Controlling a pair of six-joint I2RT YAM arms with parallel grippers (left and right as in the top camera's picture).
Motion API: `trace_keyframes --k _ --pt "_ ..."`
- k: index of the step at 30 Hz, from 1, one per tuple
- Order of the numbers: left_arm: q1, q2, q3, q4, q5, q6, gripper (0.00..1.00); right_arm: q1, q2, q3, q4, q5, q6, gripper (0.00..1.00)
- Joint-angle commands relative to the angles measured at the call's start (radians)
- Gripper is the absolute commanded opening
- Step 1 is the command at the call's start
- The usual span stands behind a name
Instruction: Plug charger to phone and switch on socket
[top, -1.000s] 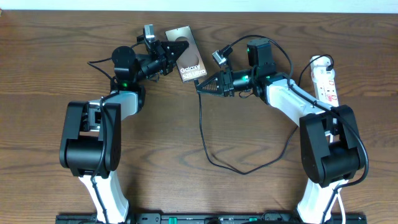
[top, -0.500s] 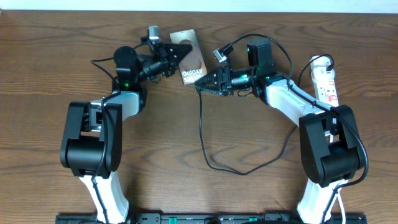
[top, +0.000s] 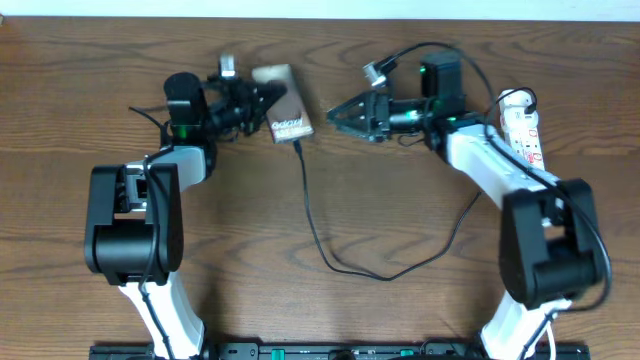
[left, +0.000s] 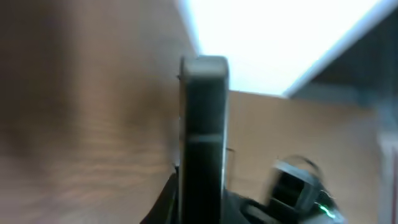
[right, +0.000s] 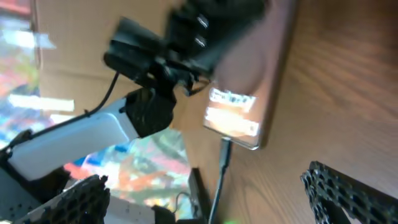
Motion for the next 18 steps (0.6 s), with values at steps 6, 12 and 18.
trace_keyframes --k 6,12,18 --pt "-0.047 -0.004 0.005 -0.344 -0.162 0.337 0.07 -0.018 -0.195 0.006 -0.359 0.360 -0.313 0.99" --pt "-0.059 -0.004 0.005 -0.504 -0.219 0.517 0.07 -0.018 -0.272 0.006 -0.452 0.450 -0.372 0.99" --pt "-0.059 -0.004 0.005 -0.588 -0.270 0.571 0.25 -0.018 -0.281 0.006 -0.493 0.459 -0.387 0.99"
